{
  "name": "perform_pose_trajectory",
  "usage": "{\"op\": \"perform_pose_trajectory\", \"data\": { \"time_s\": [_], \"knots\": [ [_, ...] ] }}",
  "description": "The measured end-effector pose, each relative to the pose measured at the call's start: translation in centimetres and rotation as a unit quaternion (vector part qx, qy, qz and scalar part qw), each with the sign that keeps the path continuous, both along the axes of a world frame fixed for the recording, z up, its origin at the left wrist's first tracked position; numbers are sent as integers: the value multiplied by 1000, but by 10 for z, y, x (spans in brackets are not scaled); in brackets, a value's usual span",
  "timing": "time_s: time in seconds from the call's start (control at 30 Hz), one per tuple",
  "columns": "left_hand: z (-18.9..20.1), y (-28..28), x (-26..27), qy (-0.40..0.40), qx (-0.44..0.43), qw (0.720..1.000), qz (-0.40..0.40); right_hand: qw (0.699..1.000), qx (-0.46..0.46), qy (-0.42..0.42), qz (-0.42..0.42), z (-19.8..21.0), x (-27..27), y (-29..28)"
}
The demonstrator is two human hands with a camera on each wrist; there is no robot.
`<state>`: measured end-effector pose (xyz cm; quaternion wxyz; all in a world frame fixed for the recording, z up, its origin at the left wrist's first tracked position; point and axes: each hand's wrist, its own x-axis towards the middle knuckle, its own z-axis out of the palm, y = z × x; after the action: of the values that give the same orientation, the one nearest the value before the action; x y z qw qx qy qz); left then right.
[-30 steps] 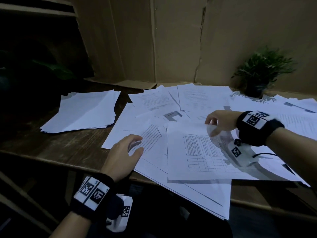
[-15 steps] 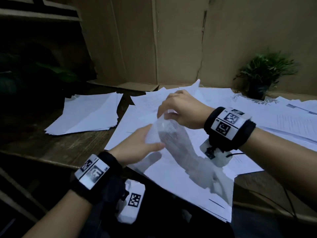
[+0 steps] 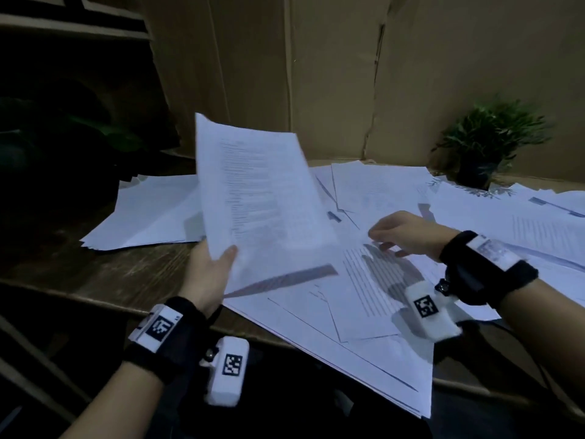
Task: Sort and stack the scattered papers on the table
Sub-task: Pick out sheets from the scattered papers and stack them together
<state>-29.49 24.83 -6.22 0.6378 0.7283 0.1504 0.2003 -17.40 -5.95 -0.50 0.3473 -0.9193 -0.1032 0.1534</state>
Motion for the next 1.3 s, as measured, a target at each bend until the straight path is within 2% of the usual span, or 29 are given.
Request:
{"op": "perform_pose_trajectory", "data": {
  "time_s": [0.1,0.2,0.33,0.43,0.9,1.03,1.17,1.3],
  "knots": [
    [-3,21,-2,-34,-25,998,46,982,-182,-47,1,-1,18,-23],
    [-5,28,-6,-43,-39,997,50,960,-272,-58,2,-6,33,-38],
    [-10,30,-5,-50,-45,997,48,950,-300,-36,84,-4,38,-39],
    [-11,31,-5,-48,-49,997,42,950,-285,-44,117,-1,43,-35],
    [-18,33,-1,-56,-35,997,32,938,-315,-34,142,2,59,-25],
    [-17,33,-2,-55,-40,997,27,922,-357,-29,146,8,64,-19],
    [-18,35,-1,-54,-51,997,24,907,-391,-46,150,10,65,-9],
    [-19,36,1,-57,-54,997,23,914,-348,-110,175,12,69,1]
  ]
}}
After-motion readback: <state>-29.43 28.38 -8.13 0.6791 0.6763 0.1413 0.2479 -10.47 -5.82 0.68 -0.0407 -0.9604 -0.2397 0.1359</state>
